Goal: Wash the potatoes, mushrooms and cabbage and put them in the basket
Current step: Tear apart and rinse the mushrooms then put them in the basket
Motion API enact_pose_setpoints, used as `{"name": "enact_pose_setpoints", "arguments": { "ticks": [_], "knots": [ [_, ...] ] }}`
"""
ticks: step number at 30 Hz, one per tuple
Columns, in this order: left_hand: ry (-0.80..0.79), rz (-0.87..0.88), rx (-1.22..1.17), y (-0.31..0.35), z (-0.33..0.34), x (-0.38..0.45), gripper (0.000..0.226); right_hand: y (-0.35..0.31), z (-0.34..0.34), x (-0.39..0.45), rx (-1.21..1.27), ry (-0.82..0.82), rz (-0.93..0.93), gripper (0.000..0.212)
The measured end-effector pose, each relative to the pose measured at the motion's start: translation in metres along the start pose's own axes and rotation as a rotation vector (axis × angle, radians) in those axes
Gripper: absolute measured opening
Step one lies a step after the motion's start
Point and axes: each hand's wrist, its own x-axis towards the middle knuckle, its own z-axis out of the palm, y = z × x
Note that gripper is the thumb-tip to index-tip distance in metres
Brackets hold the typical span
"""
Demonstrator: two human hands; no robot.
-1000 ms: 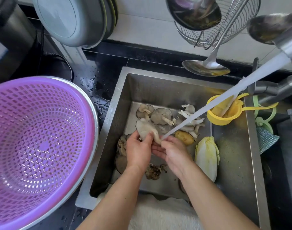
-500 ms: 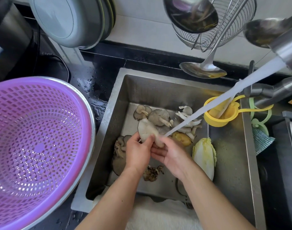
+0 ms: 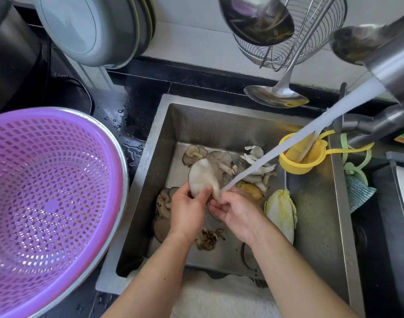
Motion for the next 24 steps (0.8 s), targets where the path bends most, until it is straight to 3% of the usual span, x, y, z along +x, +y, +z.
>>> {"name": "enact_pose_setpoints", "arguments": {
  "ticks": [12,17,24],
  "knots": [
    [0.053,-0.009,-0.042,-0.001,-0.001,0.001,0.008,0.009,-0.001,-0.006,-0.003,-0.05,-0.108,0.004],
    [0.042,0.011,-0.006,-0.001,0.001,0.0,0.006,0.011,-0.001,-0.005,-0.099,0.011,-0.163,0.021],
    [0.043,0.018,-0.012,-0.001,0.002,0.0,0.008,0.012,-0.001,-0.001,-0.137,0.012,-0.178,0.012]
  ]
}}
